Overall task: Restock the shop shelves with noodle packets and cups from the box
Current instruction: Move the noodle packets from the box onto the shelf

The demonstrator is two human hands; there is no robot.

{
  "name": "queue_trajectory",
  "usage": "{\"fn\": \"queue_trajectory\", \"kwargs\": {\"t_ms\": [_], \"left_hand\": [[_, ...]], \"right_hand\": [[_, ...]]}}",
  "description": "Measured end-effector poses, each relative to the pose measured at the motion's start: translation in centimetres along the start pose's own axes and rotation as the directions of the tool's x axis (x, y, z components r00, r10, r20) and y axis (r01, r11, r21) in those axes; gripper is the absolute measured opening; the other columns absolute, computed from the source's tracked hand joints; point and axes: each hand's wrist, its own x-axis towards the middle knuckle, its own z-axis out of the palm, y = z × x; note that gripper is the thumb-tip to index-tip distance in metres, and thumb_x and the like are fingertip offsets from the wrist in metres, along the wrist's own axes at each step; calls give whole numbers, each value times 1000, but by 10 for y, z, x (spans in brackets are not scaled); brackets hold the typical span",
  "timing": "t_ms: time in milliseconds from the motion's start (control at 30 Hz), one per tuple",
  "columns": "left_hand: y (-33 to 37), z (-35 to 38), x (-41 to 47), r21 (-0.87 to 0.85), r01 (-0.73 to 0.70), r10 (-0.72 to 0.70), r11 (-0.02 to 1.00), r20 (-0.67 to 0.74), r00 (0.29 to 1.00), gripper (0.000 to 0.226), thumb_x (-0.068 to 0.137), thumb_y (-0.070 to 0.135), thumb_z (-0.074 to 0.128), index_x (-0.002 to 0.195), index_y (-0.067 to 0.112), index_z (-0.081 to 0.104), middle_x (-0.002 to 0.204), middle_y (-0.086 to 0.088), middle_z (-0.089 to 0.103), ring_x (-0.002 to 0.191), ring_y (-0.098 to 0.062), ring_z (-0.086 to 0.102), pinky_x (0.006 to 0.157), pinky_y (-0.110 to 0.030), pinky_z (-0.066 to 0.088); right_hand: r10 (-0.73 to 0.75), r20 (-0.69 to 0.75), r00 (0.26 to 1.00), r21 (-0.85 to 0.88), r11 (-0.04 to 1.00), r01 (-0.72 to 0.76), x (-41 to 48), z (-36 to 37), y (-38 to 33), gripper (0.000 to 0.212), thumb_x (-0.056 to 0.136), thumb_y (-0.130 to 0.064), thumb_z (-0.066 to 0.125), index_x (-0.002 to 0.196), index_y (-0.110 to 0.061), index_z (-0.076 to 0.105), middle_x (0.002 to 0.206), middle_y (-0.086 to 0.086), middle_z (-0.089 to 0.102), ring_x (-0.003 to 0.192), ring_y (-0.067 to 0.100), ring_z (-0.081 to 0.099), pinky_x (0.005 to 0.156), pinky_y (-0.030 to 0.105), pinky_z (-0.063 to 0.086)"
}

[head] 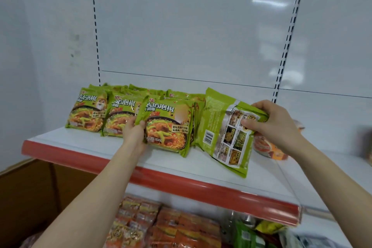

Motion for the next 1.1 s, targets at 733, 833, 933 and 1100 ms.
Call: {"fn": "queue_trajectory", "kwargs": {"t_ms": [733, 833, 933, 1100], "left_hand": [[21, 9, -48, 639, -453, 412, 622, 224, 883, 25, 94, 28, 51, 87, 5, 61, 75, -6, 61, 65, -18, 59, 55, -27, 45], [47, 28, -79, 284, -129, 33, 950, 319, 947, 46, 92, 51, 43, 97, 7, 58, 84, -12, 68, 67, -18, 69, 57, -29, 56], [72, 31, -96, 158, 88, -150, 983, 436, 887, 72, 83, 72, 32, 99, 6, 55, 90, -19, 70, 74, -28, 71, 56, -33, 57], [84, 16, -110, 70, 111, -131, 991, 458, 879, 61, 70, 54, 61, 108, 7, 56, 93, -15, 66, 68, -28, 70, 57, -37, 59]], "right_hand": [[-175, -145, 974, -81, 983, 164, -5, 1, -12, 23, 76, -12, 72, 90, -18, 54, 76, -16, 56, 65, 4, 53, 62, 11, 42], [-324, -133, 937, -123, 943, 309, -7, 20, -22, 22, 78, -12, 70, 90, -21, 53, 75, -18, 54, 64, 5, 47, 60, 7, 36], [-490, -98, 866, -211, 861, 463, -15, 49, -24, 16, 80, -16, 66, 94, -11, 60, 83, -2, 65, 74, 12, 53, 61, 20, 36], [-805, -28, 593, -425, 547, 722, -24, 85, -15, 26, 77, -8, 57, 97, -23, 51, 95, 1, 71, 92, 15, 57, 67, 24, 46]]}}
